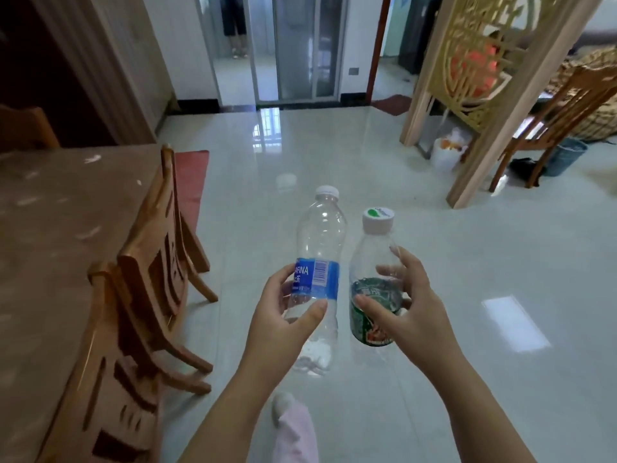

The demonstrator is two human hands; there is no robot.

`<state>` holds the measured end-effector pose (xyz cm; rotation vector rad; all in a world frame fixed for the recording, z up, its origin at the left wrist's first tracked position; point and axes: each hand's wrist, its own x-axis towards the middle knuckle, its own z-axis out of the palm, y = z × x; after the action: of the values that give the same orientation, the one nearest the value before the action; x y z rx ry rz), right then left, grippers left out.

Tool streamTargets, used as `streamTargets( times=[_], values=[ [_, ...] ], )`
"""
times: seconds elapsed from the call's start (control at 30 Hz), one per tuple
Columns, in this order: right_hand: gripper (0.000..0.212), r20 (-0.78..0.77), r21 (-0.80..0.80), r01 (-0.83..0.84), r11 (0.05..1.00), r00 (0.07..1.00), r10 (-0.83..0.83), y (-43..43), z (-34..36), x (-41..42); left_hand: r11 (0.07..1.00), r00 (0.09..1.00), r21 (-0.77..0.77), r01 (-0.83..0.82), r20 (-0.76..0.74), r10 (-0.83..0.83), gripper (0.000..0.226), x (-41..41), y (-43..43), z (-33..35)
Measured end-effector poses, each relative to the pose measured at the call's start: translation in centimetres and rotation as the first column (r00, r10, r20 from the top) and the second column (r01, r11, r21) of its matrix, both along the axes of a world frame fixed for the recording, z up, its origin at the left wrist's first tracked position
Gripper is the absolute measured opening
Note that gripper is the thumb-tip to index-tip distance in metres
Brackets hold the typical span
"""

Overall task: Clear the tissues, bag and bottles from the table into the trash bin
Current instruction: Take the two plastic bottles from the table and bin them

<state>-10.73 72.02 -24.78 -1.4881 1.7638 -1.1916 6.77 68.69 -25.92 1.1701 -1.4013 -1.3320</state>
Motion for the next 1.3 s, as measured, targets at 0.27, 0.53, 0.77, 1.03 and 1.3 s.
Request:
streamTargets(
  times=[0.27, 0.53, 0.77, 1.03, 1.3],
  values=[
    [0.069, 0.015, -0.034, -0.098, 0.995, 0.995, 0.099, -20.6, 3.1, 1.3, 0.997, 0.997, -0.036, -0.071, 0.024, 0.072, 0.044, 1.6, -18.7, 2.0],
    [0.071, 0.09, 0.023, -0.116, 0.993, 0.989, 0.113, -34.6, 0.9, 0.6, 0.971, 0.971, 0.037, -0.237, -0.021, 0.238, 0.041, 1.9, -32.2, 0.9],
    [0.074, 0.114, -0.05, -0.131, 0.99, 0.984, 0.136, -50.4, 0.9, -4.0, 0.967, 0.969, -0.062, -0.247, -0.024, 0.246, 0.045, -3.2, -47.9, 1.2],
    [0.073, 0.14, -0.083, -0.158, 0.984, 0.976, 0.168, -67.5, 3.8, -7.0, 0.929, 0.948, -0.186, -0.319, -0.037, 0.317, 0.047, -5.4, -62.8, 3.8],
    [0.071, 0.126, -0.037, -0.308, 0.951, 0.942, 0.31, -81.3, 2.5, -2.1, 0.848, 0.859, -0.143, -0.511, -0.087, 0.504, 0.048, -0.9, -74.3, 2.6]
  ],
)
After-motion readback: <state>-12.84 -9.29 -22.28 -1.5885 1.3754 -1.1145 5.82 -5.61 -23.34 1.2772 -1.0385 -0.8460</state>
